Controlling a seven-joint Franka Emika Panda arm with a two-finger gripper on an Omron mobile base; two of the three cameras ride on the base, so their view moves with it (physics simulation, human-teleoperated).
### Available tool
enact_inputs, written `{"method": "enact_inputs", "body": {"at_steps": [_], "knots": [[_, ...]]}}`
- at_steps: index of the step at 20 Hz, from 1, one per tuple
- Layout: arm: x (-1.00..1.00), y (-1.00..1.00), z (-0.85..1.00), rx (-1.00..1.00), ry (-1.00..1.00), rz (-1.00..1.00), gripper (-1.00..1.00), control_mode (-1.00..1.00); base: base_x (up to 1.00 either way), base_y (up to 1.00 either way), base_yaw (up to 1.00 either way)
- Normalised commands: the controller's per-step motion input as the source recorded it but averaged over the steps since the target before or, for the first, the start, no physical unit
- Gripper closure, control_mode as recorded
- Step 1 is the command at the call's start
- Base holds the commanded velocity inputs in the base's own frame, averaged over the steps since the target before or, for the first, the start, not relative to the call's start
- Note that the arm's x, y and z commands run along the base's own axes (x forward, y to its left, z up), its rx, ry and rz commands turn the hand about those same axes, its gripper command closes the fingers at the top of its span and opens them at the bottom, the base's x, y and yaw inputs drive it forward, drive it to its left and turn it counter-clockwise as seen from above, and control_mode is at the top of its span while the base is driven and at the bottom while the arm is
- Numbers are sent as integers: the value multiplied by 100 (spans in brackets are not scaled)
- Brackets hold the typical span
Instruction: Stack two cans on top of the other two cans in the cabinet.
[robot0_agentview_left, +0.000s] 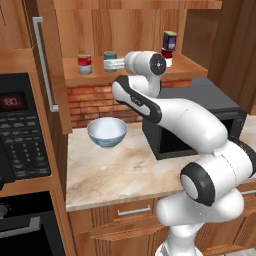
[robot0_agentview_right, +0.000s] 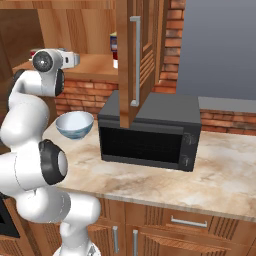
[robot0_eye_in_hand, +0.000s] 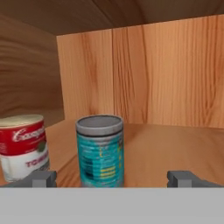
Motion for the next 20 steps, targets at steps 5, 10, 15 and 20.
{"method": "enact_inputs", "body": {"at_steps": [5, 10, 15, 20], "knots": [[11, 5, -10, 0, 0, 0, -100, -100, 0, 0, 0], [14, 6, -7, 0, 0, 0, -100, -100, 0, 0, 0], [12, 7, -2, 0, 1, 0, -100, -100, 0, 0, 0], [14, 12, 0, 0, 2, 0, -100, -100, 0, 0, 0]]}}
